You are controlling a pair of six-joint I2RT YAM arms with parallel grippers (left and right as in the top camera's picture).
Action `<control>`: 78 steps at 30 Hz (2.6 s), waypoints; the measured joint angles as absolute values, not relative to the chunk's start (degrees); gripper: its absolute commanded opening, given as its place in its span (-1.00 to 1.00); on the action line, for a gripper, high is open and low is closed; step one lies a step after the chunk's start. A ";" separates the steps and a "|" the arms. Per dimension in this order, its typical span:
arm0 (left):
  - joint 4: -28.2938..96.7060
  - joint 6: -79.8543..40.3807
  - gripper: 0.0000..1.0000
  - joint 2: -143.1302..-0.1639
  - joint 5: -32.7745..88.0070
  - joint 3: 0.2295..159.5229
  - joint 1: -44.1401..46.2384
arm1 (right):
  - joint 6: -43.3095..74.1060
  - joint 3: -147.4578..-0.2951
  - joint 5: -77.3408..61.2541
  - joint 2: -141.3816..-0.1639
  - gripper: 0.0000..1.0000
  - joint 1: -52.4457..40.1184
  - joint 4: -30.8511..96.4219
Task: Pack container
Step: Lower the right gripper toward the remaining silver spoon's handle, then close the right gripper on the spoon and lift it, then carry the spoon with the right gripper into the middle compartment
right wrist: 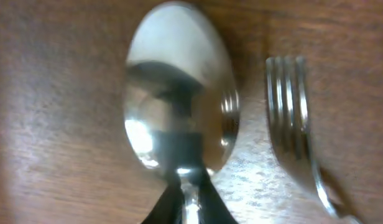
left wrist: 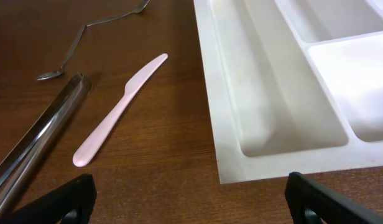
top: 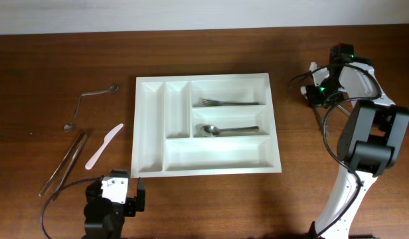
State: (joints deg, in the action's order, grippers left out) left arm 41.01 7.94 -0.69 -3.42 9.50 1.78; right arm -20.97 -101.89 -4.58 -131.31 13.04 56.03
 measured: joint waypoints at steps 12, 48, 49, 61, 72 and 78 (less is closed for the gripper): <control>41.01 7.94 0.98 -0.69 -3.42 9.50 1.78 | -19.88 -101.97 -5.06 -131.31 -0.92 13.02 56.38; 41.01 7.94 0.98 -0.69 -3.42 9.50 1.78 | -19.90 -122.58 -8.97 -131.85 -0.92 7.77 70.85; 41.01 7.94 0.98 -0.69 -3.42 9.50 1.78 | -20.01 -123.79 -8.97 -131.85 -0.92 7.16 71.53; 41.01 7.94 0.98 -0.69 -3.42 9.50 1.78 | -25.87 -136.73 -9.80 -131.85 -0.92 -1.91 77.73; 41.01 7.94 0.98 -0.69 -3.42 9.50 1.78 | -39.53 -136.75 -10.68 -131.85 -0.92 -12.82 80.29; 41.01 7.94 0.98 -0.69 -3.42 9.50 1.78 | -45.30 -136.77 -10.72 -131.85 -0.92 -14.46 83.15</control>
State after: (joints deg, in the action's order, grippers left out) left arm 41.01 7.94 -0.69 -3.42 9.50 1.78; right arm -45.30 -136.77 -10.72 -131.85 -14.46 83.15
